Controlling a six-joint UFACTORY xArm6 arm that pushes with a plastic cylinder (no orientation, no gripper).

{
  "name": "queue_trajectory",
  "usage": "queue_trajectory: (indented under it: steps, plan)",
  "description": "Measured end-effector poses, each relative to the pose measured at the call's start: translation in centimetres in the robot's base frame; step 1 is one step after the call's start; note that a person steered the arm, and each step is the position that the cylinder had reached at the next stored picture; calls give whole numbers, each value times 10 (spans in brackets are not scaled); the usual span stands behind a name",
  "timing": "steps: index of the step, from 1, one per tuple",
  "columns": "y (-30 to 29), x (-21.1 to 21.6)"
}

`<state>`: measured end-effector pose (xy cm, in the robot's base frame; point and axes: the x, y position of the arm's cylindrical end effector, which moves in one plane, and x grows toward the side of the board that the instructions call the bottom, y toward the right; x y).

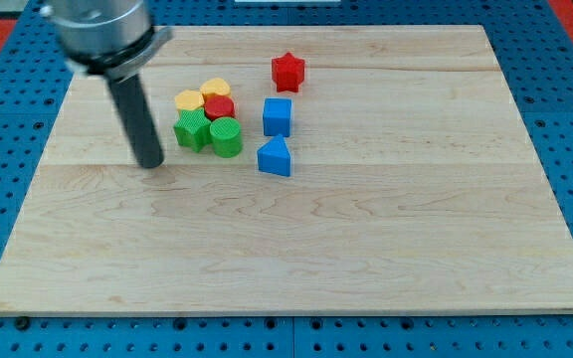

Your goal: Move blue blocks into the group of blocks

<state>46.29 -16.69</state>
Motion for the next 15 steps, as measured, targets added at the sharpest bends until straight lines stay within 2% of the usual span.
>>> queue_trajectory:
  steps: [1, 2, 3, 4, 5, 6, 7, 9, 10, 11, 12, 13, 14, 15]
  plan:
    - [98, 13]
    - [178, 1]
    - [151, -12]
    - [150, 0]
    - [205, -19]
    - [209, -35]
    - [220, -21]
    - [136, -33]
    - [140, -52]
    - [174, -53]
    - [238, -68]
    - [217, -95]
    - [163, -95]
    - [159, -102]
